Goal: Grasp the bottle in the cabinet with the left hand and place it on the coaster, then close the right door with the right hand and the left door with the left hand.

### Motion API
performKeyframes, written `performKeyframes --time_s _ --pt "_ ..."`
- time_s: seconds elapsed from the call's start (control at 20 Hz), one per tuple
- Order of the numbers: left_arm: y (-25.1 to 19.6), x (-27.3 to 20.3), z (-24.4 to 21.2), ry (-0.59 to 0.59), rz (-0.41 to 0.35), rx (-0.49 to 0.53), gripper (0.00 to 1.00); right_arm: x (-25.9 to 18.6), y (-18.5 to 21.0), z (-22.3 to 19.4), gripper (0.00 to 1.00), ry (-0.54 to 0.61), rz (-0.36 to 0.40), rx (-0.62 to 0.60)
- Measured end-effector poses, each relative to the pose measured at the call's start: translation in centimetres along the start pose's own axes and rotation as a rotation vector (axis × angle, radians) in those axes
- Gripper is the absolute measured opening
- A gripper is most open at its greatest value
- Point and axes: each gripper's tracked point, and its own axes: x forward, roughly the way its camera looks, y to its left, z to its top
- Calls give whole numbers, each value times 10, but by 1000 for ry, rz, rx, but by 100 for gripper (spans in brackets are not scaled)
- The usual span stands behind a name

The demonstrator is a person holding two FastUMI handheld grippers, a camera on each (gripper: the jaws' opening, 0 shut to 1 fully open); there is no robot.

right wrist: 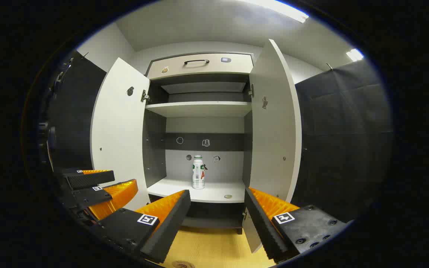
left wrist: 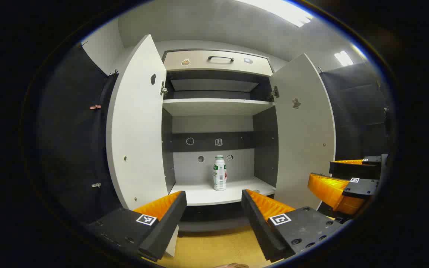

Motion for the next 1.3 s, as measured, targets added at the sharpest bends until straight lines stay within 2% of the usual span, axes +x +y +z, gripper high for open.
performKeyframes --time_s 0.85,1.3 --pt "19 8 -1 -6 19 -9 94 8 9 1 96 2 3 -9" --pt "30 14 0 -22 -5 -9 94 2 5 1 96 9 -61 -12"
